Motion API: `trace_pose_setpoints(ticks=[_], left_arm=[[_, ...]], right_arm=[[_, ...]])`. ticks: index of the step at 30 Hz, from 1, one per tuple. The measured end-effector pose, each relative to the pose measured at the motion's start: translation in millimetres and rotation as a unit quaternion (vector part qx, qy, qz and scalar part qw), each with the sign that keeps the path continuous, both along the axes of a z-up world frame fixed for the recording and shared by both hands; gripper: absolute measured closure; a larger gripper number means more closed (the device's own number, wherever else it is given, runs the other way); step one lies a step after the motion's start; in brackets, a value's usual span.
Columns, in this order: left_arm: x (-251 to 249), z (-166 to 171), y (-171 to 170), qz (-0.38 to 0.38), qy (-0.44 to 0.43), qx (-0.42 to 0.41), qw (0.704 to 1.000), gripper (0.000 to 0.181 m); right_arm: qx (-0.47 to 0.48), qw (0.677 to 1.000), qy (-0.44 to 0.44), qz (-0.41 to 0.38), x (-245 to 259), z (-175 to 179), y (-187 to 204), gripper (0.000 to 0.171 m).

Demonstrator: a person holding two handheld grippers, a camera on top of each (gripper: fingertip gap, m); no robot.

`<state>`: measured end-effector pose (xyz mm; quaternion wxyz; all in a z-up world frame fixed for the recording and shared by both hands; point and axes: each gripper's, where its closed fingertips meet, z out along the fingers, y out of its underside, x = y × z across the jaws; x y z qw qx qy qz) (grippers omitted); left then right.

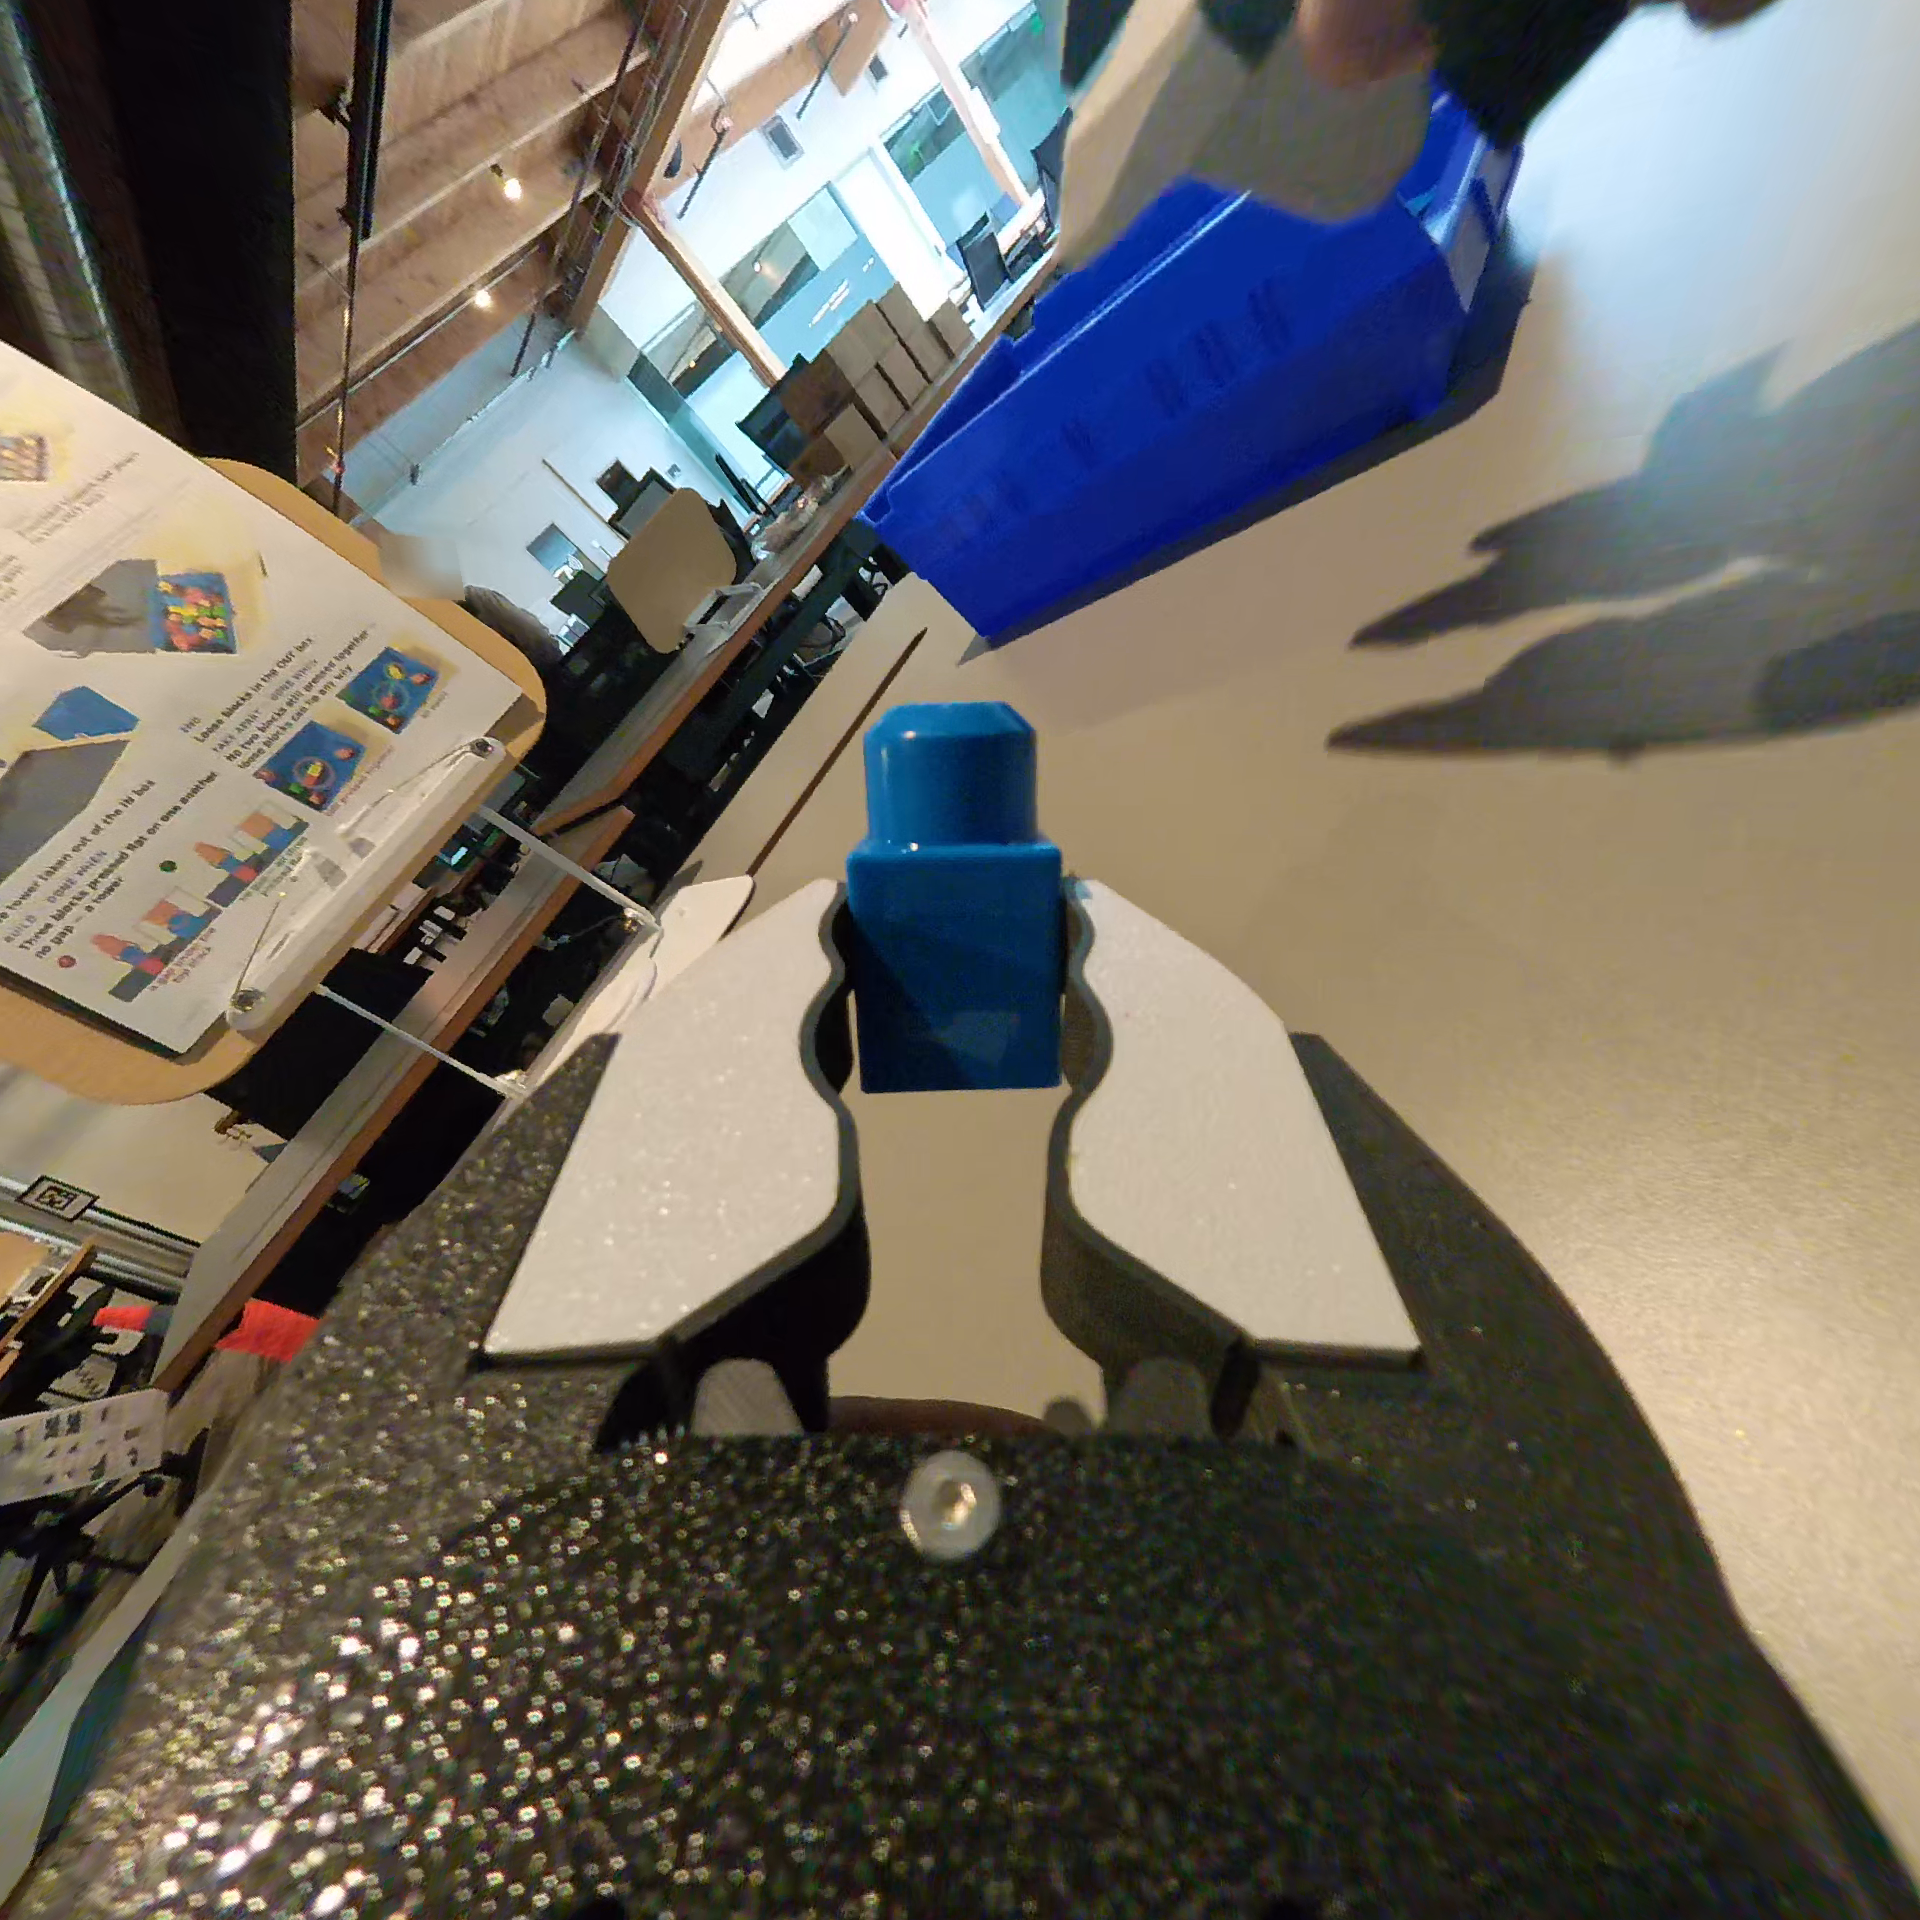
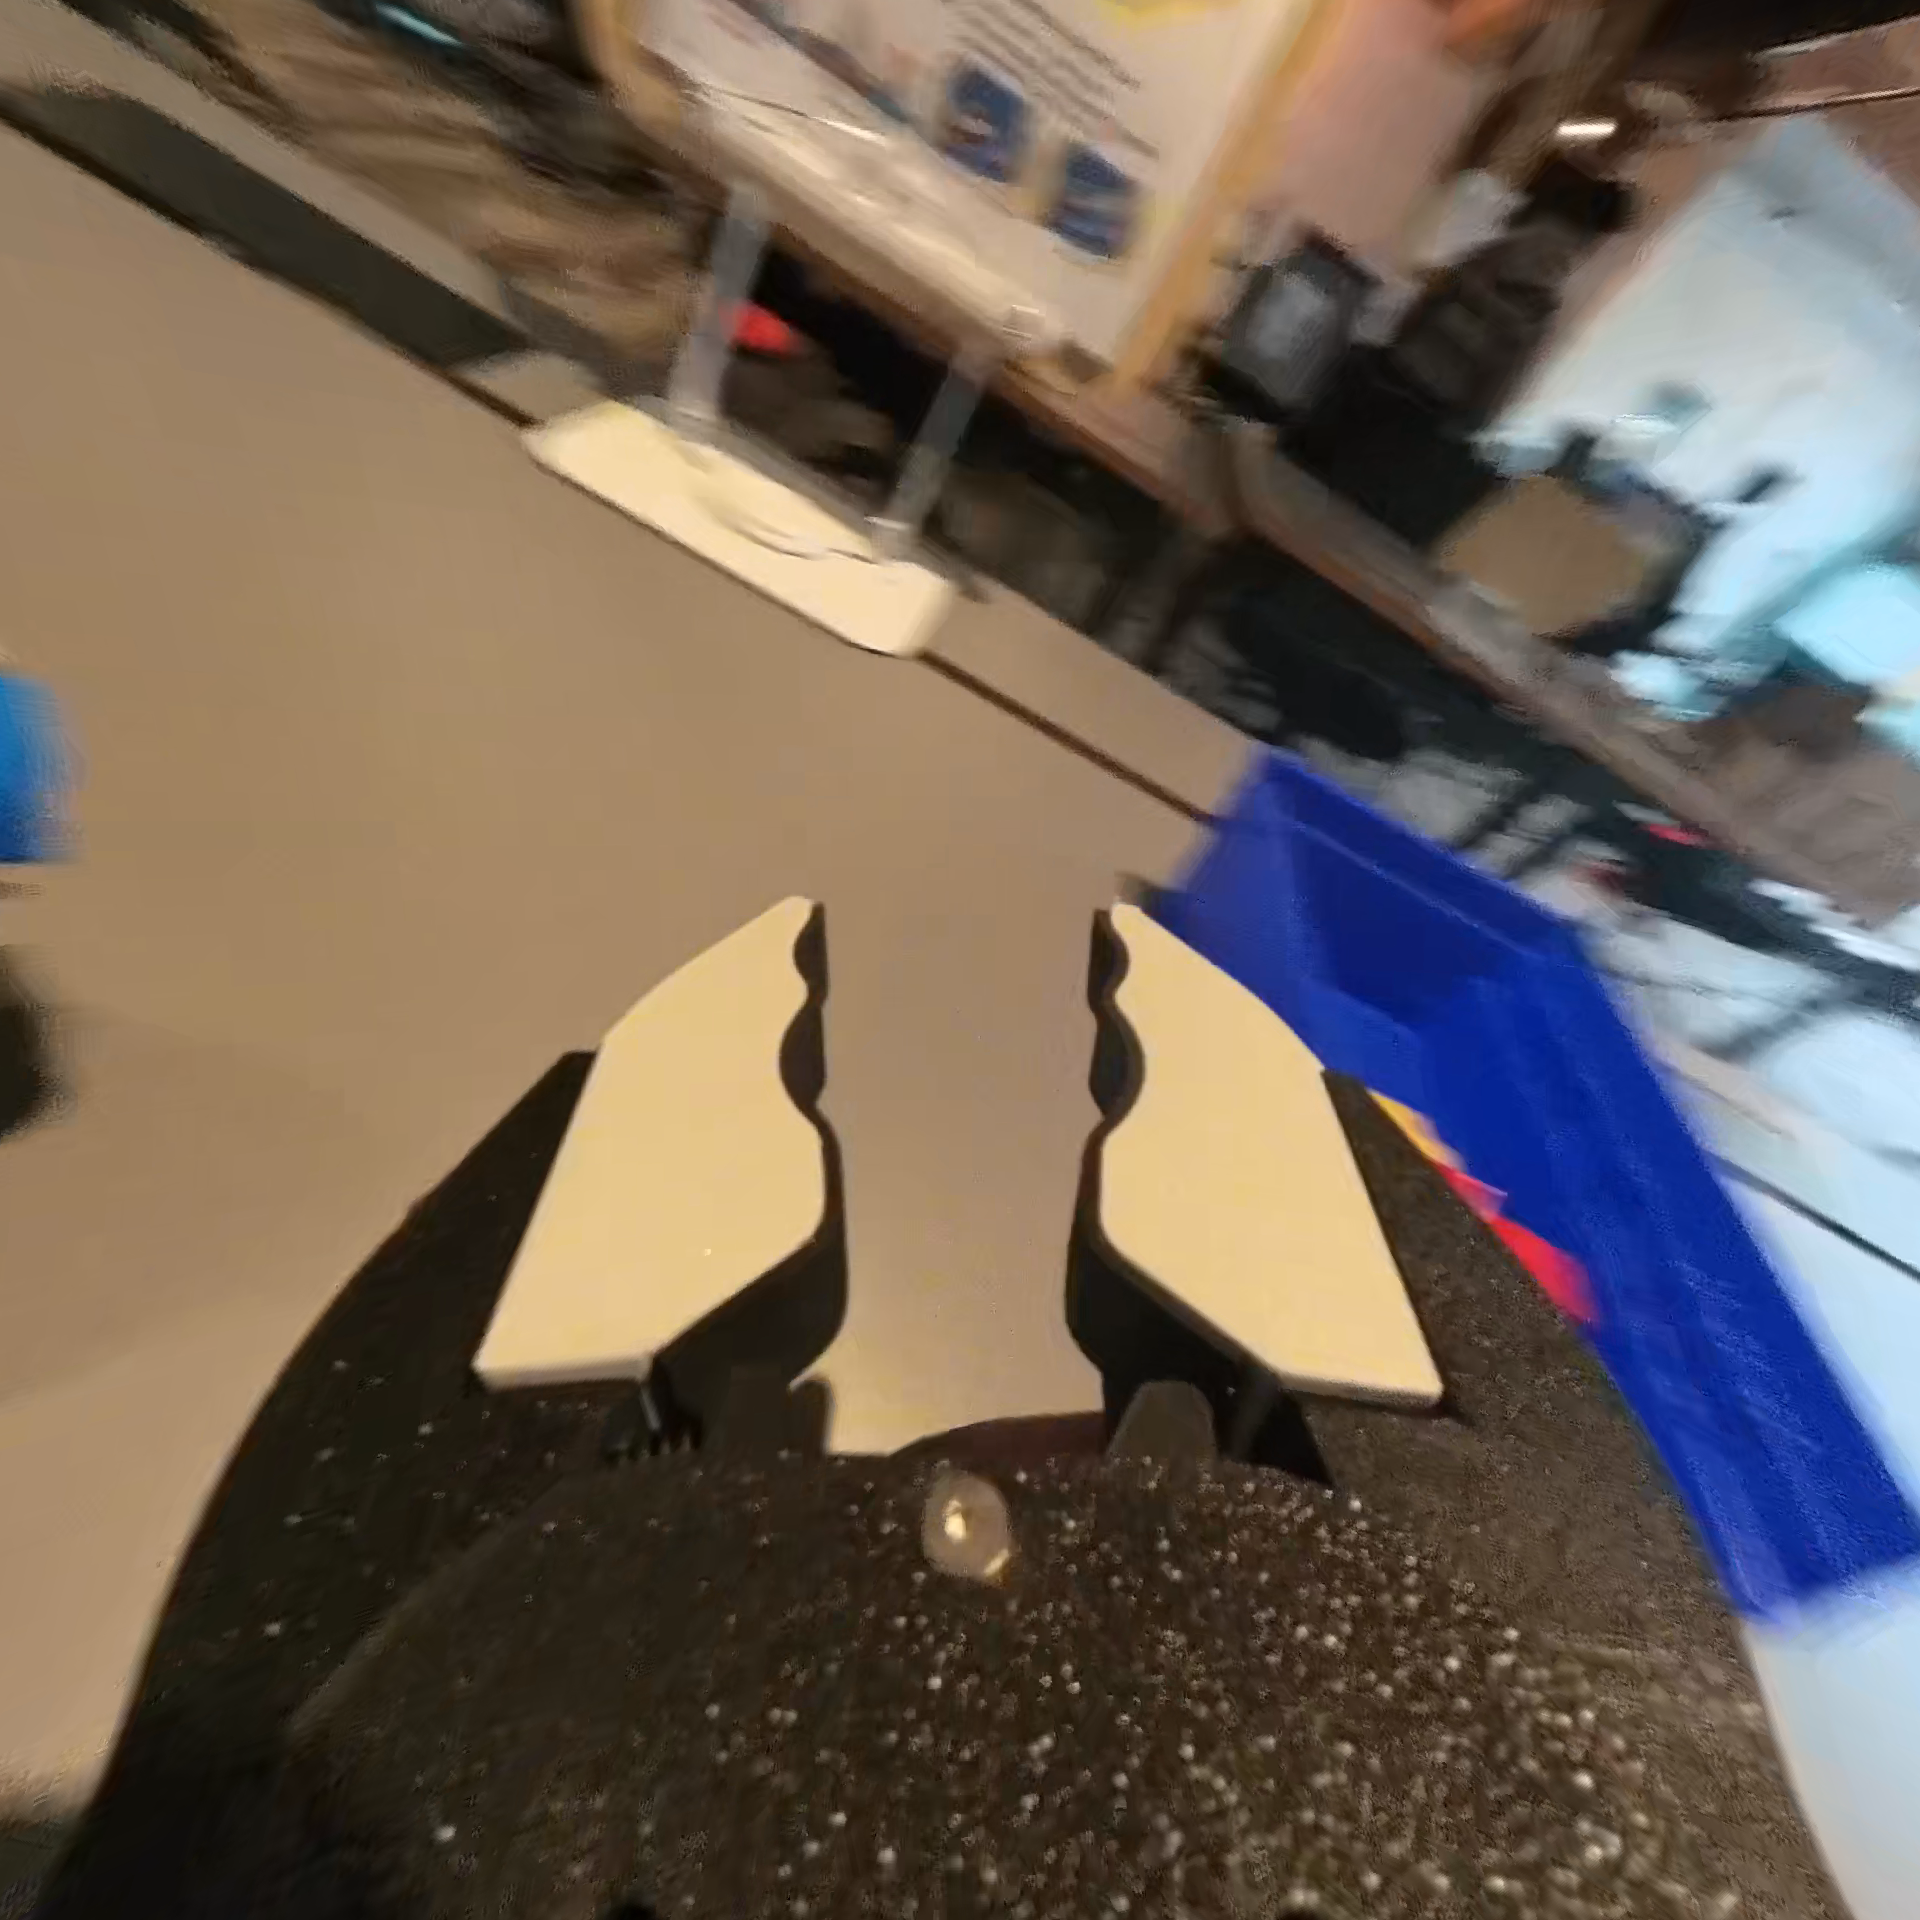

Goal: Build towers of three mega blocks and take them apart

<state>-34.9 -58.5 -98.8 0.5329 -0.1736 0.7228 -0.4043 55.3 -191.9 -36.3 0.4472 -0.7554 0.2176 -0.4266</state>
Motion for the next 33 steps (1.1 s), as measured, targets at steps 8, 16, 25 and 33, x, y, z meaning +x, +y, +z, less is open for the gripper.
trace_pose_setpoints(ticks=[8,16,25,33], left_arm=[[-8,12,-7,-0.010,-0.062,0.039,0.997,0.145],[-13,7,-23,-0.036,-0.090,0.089,0.991,0.147],[-1,4,-1,0.022,-0.070,0.083,0.994,0.153],[1,-8,-8,0.012,-0.053,0.102,0.993,0.155]], right_arm=[[0.127,0.909,0.251,0.306,-112,-48,124,0.109],[0.120,0.910,0.251,0.306,-113,-61,132,0.134],[0.199,0.980,0.013,0.021,30,16,-30,0.135],[0.244,0.960,0.067,-0.117,118,-18,-162,0.128]])
